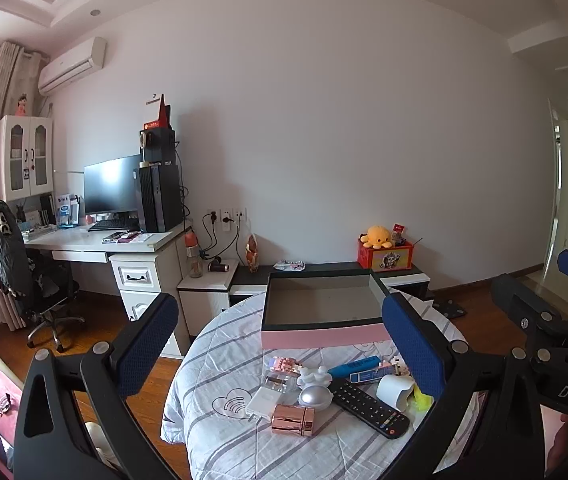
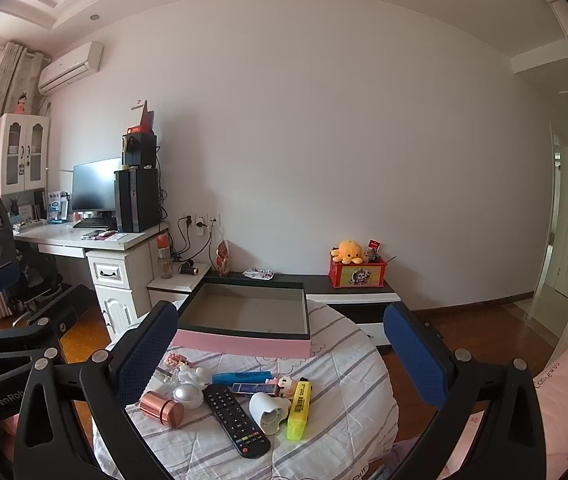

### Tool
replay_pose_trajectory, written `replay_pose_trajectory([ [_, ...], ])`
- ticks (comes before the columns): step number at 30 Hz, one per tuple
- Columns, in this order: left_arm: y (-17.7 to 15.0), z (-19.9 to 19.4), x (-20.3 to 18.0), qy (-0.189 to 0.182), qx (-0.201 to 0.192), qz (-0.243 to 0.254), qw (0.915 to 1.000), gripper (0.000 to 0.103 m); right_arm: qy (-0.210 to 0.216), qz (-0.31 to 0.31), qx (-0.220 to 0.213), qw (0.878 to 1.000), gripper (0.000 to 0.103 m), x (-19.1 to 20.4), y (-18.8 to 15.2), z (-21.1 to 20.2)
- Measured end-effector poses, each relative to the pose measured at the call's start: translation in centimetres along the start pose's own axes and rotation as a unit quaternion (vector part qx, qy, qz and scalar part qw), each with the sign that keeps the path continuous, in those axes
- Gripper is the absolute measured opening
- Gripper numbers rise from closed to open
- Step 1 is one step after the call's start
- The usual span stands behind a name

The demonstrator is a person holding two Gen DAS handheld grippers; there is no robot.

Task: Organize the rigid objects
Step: 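Move both tools toward the items in front of the pink box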

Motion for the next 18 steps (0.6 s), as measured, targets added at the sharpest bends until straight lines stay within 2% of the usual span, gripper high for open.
replay_pose_trajectory([
  [18, 0.4, 2.0, 0.4, 0.007, 0.006, 0.005, 0.9999, 0.103, 0.002, 0.001, 0.011, 1.0, 0.103, 0.1, -0.3, 2.8],
])
Point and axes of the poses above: each gripper's, at about its wrist camera, not at the fingertips, and z roughly the way its jaws point, x to its left, y to its top, the point moved 1 cm from there along z, roughly the way its jaws point, and after that the axes turned 5 degrees about -y, right-handed, at the moved point
